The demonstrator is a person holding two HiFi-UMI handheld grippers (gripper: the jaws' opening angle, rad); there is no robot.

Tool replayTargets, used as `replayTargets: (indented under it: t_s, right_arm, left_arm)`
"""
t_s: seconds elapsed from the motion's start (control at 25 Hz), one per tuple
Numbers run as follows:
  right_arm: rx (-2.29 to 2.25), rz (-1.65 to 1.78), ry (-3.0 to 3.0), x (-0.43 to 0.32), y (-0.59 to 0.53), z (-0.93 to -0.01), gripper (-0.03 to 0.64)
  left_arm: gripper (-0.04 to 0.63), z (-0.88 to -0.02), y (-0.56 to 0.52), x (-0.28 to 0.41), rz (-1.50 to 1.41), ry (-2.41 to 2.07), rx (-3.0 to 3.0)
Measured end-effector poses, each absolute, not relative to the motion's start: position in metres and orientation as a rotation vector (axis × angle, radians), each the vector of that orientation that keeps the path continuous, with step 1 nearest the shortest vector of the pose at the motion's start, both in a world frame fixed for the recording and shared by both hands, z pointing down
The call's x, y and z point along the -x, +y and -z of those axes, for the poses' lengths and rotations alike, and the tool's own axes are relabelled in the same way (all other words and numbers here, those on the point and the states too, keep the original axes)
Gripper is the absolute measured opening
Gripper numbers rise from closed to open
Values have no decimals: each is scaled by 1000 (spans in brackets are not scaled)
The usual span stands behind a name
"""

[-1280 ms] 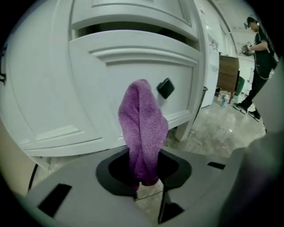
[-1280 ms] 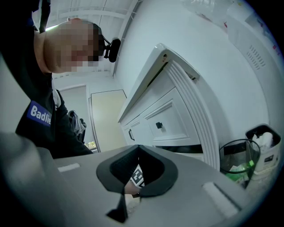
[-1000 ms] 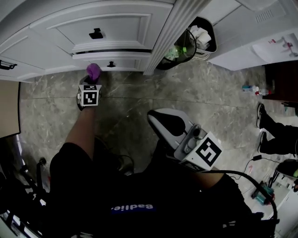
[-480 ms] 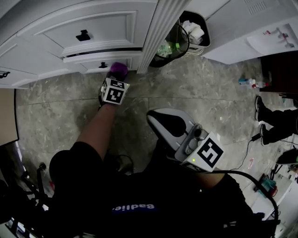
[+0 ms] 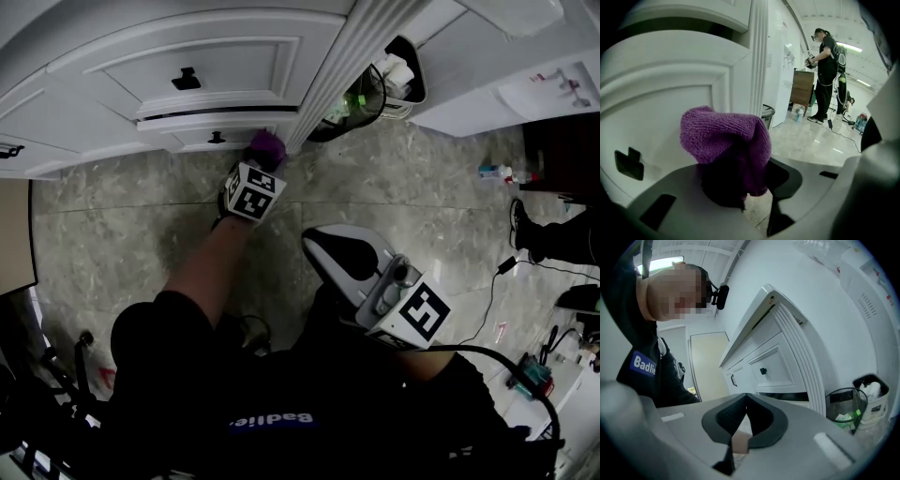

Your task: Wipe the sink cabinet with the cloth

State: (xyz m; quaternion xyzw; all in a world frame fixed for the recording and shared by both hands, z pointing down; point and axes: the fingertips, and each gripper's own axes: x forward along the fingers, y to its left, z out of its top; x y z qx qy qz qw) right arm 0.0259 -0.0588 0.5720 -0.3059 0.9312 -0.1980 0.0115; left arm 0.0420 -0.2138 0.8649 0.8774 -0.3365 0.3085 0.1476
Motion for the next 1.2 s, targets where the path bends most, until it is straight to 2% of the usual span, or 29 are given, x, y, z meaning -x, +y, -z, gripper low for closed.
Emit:
replayTargets:
  t_s: [0.24,0.48,0.8,1.0,1.2]
  right_arm:
    - [1026,573,2941,4,-76,-530,2]
    - [1082,691,2940,17,-70,-451,2]
    - [1221,756,2993,-13,-66,-348,2]
    - [1161,698,2970,-6,-66,-243,2]
    - [1072,647,2960,7,-53,-139,2]
  left_arm:
    - [110,-805,-209,-3,-866,-912,-2631]
    - [110,-678,-182,67,-749,-1001,-2640]
    - [110,-490,-118,155,-593,-1195,-2460]
    - [110,-362,-89,163,-532,-1225,-2488]
    - [110,-234,-64,134,-427,-1188,-2480]
